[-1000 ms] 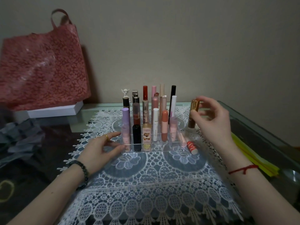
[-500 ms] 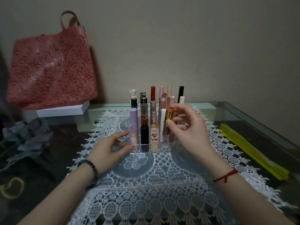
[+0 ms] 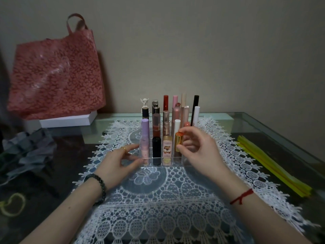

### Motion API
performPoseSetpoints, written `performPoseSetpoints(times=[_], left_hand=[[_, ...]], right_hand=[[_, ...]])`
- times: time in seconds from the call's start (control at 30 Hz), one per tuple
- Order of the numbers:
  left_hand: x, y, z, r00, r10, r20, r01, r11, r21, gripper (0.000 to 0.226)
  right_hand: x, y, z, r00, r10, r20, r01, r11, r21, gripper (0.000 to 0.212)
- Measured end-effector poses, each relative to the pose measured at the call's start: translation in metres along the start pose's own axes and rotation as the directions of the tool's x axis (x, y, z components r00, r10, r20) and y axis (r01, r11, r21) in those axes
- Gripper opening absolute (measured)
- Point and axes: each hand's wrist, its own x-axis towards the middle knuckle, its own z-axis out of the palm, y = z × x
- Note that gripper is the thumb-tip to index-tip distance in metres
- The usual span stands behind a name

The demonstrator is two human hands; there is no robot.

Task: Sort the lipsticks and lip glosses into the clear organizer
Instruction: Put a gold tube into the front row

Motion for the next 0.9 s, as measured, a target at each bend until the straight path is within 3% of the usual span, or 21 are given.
performPoseSetpoints(times=[0.4,0.57,0.77,0.9], left_hand=[[0.001,-0.001,0.0,1.0,0.011,-0.001,-0.011,0.996,0.085,0.068],[0.001,-0.001,0.0,1.0,0.003,0.0,-0.003,0.999,0.051,0.068],[0.0,-0.003,0.0,1.0,-0.008,-0.005,0.008,0.999,0.049,0.054],[-0.001,-0.001,0.001,1.0,-0.007,-0.011,0.007,1.0,0.011,0.054]], right_hand=[[-0.001,0.006,-0.002,1.0,-0.006,0.007,0.007,0.991,-0.136,0.035],[-0.001,0.006,-0.002,1.0,-0.014,0.005,0.014,0.991,-0.131,0.035],[-0.001,0.006,-0.002,0.999,-0.022,0.027,0.026,0.987,-0.162,0.036],[0.002,-0.006,-0.007,0.998,-0.052,-0.039,0.043,0.98,-0.197,0.037]])
